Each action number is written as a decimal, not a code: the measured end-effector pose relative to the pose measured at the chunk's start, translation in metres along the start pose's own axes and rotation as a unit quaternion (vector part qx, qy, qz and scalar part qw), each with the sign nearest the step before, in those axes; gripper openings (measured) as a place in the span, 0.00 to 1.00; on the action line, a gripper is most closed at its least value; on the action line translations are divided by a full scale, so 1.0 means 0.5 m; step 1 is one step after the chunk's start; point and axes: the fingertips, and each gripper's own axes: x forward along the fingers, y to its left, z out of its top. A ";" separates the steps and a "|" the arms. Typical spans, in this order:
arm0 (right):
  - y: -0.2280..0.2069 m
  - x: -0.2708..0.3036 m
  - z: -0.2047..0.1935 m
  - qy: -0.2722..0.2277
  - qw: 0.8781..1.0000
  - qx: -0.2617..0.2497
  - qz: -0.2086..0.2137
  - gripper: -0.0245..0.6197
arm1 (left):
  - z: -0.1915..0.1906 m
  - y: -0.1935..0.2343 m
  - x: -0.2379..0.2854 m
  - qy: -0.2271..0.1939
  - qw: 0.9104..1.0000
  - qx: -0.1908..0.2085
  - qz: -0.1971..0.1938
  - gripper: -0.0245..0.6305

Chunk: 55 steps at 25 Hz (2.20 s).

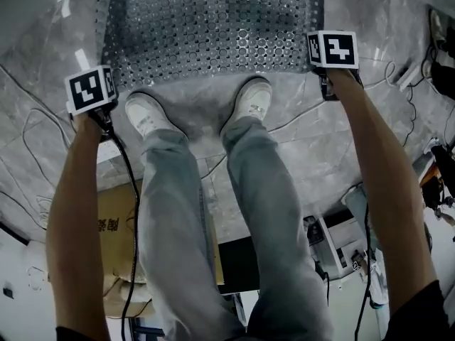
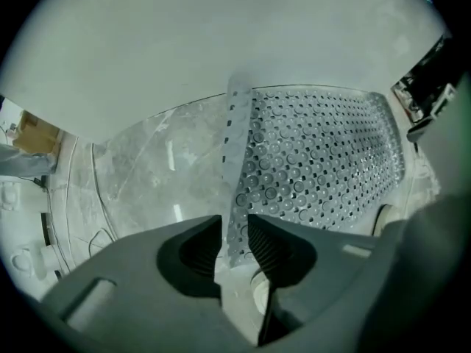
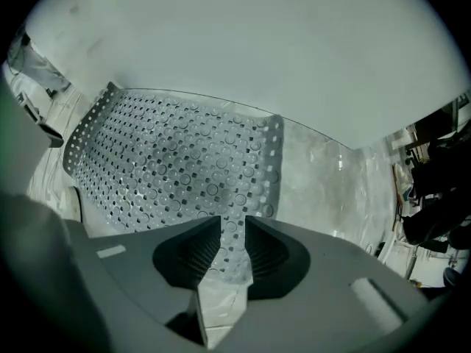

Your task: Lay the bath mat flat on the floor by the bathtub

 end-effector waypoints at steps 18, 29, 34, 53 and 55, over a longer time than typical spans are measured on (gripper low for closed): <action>0.243 -0.228 0.036 -0.022 0.995 0.054 0.085 0.04 | 0.025 -0.124 -0.257 -0.007 0.996 0.058 -0.065 0.04; 0.346 -0.399 -0.004 -0.044 0.984 0.102 0.140 0.04 | -0.027 -0.191 -0.436 0.000 0.992 0.008 -0.129 0.04; 0.364 -0.509 -0.004 -0.081 0.983 0.087 0.138 0.04 | -0.022 -0.197 -0.543 -0.040 0.988 -0.003 -0.147 0.04; 0.321 -0.984 0.009 -0.210 0.963 0.062 0.156 0.04 | -0.057 -0.305 -1.036 -0.161 0.971 0.007 -0.174 0.04; 0.324 -1.029 0.017 -0.230 0.958 0.059 0.161 0.04 | -0.040 -0.312 -1.082 -0.180 0.968 0.008 -0.175 0.04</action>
